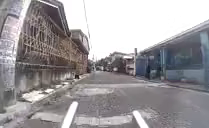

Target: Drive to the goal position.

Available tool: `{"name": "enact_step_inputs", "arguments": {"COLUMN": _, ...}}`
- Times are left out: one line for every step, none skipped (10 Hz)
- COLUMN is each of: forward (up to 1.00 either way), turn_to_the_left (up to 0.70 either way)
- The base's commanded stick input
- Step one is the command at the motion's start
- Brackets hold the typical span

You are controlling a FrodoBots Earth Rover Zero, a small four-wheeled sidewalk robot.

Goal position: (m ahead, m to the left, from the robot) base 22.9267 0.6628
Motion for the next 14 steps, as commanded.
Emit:
{"name": "enact_step_inputs", "arguments": {"forward": 0.85, "turn_to_the_left": 0.00}}
{"name": "enact_step_inputs", "arguments": {"forward": 0.85, "turn_to_the_left": 0.00}}
{"name": "enact_step_inputs", "arguments": {"forward": 0.85, "turn_to_the_left": 0.00}}
{"name": "enact_step_inputs", "arguments": {"forward": 0.85, "turn_to_the_left": 0.00}}
{"name": "enact_step_inputs", "arguments": {"forward": 0.85, "turn_to_the_left": 0.00}}
{"name": "enact_step_inputs", "arguments": {"forward": 0.85, "turn_to_the_left": 0.00}}
{"name": "enact_step_inputs", "arguments": {"forward": 0.85, "turn_to_the_left": 0.00}}
{"name": "enact_step_inputs", "arguments": {"forward": 0.85, "turn_to_the_left": 0.00}}
{"name": "enact_step_inputs", "arguments": {"forward": 0.85, "turn_to_the_left": 0.00}}
{"name": "enact_step_inputs", "arguments": {"forward": 0.85, "turn_to_the_left": 0.00}}
{"name": "enact_step_inputs", "arguments": {"forward": 0.85, "turn_to_the_left": 0.00}}
{"name": "enact_step_inputs", "arguments": {"forward": 0.85, "turn_to_the_left": 0.00}}
{"name": "enact_step_inputs", "arguments": {"forward": 0.85, "turn_to_the_left": 0.00}}
{"name": "enact_step_inputs", "arguments": {"forward": 0.85, "turn_to_the_left": 0.00}}
